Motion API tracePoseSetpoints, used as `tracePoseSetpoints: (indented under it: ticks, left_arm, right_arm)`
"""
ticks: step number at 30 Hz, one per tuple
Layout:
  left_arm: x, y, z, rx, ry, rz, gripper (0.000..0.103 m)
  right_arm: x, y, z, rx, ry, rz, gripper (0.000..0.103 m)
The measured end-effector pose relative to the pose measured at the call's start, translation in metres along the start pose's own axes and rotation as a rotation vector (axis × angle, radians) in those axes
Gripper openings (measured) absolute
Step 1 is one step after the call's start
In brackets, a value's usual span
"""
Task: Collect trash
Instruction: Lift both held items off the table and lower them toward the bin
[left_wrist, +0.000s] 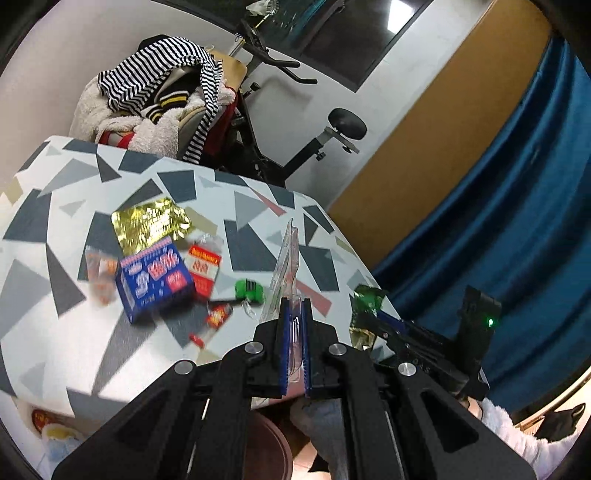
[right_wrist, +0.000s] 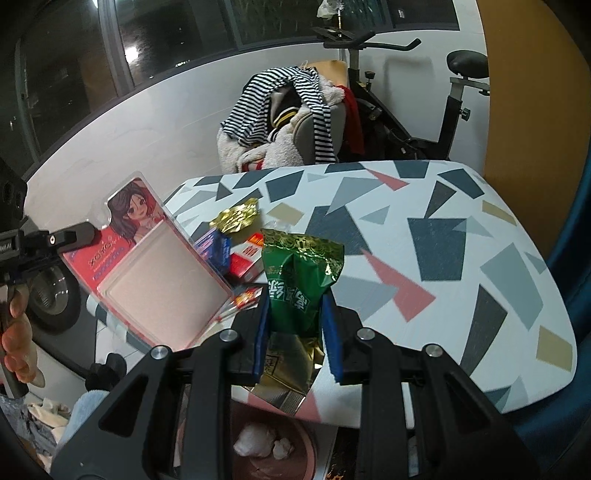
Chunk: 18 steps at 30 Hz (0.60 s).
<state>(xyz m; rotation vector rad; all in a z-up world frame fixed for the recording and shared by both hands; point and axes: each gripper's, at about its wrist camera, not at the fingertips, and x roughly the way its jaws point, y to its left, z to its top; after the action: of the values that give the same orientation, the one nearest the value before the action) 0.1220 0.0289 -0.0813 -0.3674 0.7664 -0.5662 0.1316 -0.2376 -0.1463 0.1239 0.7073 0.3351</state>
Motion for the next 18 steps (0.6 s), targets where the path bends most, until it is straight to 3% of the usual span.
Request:
tracePoseSetpoints:
  ticks: [11, 18]
  left_arm:
    - [-0.019, -0.008, -0.064, 0.034, 0.028, -0.044, 0.006]
    - [-0.013, 0.001, -0.112, 0.049, 0.094, -0.046, 0.006]
  right_arm:
    - [-0.017, 0.021, -0.041, -0.014, 0.021, 0.02, 0.029]
    - [-0.016, 0.028, -0.072, -0.013, 0.054, 0.031, 0.029]
